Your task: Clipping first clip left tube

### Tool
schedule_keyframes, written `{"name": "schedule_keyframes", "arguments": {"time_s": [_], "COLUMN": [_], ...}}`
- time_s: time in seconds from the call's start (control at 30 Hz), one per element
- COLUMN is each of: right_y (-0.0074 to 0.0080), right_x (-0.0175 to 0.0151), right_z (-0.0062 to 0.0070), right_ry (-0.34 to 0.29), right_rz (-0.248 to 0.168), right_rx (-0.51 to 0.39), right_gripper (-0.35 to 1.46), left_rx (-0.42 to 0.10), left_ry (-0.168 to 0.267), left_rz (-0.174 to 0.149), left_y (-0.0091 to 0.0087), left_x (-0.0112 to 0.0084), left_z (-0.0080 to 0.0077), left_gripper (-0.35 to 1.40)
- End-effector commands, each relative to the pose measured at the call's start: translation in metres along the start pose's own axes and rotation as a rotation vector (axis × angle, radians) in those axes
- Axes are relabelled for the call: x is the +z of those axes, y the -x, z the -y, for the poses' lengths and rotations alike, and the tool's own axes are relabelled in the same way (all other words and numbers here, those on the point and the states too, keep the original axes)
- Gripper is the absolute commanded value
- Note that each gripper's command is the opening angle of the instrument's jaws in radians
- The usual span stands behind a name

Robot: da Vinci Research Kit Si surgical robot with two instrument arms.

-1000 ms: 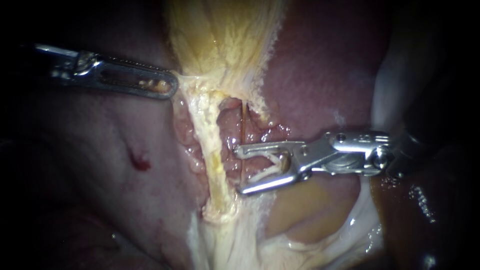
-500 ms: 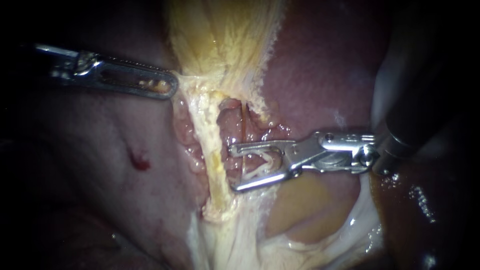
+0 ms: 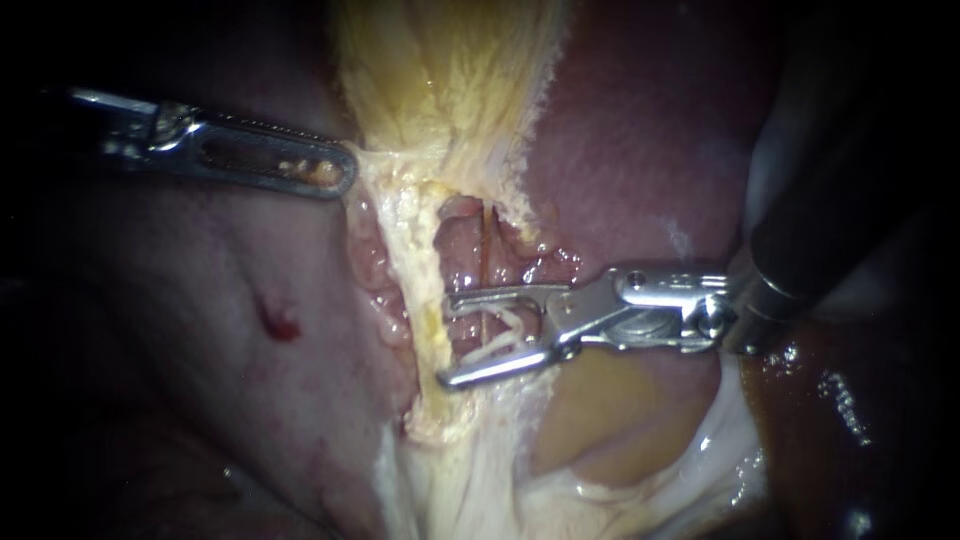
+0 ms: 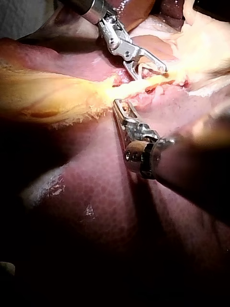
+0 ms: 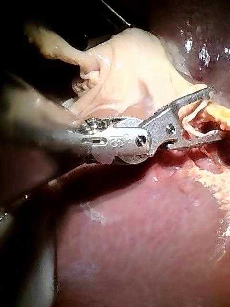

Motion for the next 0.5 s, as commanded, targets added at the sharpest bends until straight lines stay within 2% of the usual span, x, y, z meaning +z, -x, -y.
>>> {"name": "schedule_keyframes", "arguments": {"time_s": [0.03, 0.33, 0.5], "right_y": [0.0, -0.0002, 0.0006], "right_x": [0.0004, 0.0025, 0.0042], "right_z": [0.0002, 0.0018, 0.0024], "right_ry": [-0.007, -0.057, -0.081], "right_rz": [-0.003, -0.018, -0.018], "right_rx": [0.003, 0.02, 0.023], "right_gripper": [0.5, 0.5, 0.5], "left_rx": [0.0, 0.0, -0.001], "left_ry": [0.001, 0.001, 0.002], "left_rz": [0.0, 0.0, 0.0], "left_y": [0.0, 0.0, 0.0001], "left_x": [0.0001, 0.0002, 0.0002], "left_z": [0.0, 0.0, 0.0], "left_gripper": [-0.35, -0.35, -0.35]}}
